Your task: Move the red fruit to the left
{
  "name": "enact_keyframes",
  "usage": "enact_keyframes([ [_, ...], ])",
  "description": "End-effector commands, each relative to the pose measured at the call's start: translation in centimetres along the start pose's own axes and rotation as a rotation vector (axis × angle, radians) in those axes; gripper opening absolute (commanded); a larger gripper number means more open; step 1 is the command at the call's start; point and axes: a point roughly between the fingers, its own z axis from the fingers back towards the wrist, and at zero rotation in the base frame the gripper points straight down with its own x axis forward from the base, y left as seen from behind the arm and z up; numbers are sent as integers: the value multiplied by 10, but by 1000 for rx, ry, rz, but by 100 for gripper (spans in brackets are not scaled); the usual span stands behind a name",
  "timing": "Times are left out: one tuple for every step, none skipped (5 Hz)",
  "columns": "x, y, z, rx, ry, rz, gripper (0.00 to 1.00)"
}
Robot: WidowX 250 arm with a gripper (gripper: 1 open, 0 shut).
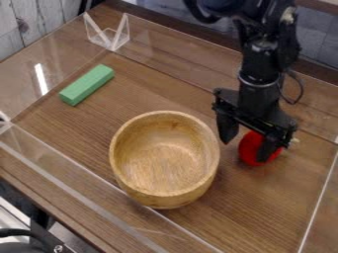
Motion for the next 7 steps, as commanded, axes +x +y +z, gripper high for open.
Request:
enact_keyframes([
  [5,-9,16,-13,-79,-69,100],
  [15,-23,19,-7,-89,-56,100],
  [23,-31,26,-4,-97,-22,100],
  [23,-24,23,-5,-82,-64,100],
  [22,-18,19,-5,-66,-101,100],
  [25,-17,19,-2,-57,-75,100],
  [31,-11,17,3,-59,-38,0],
])
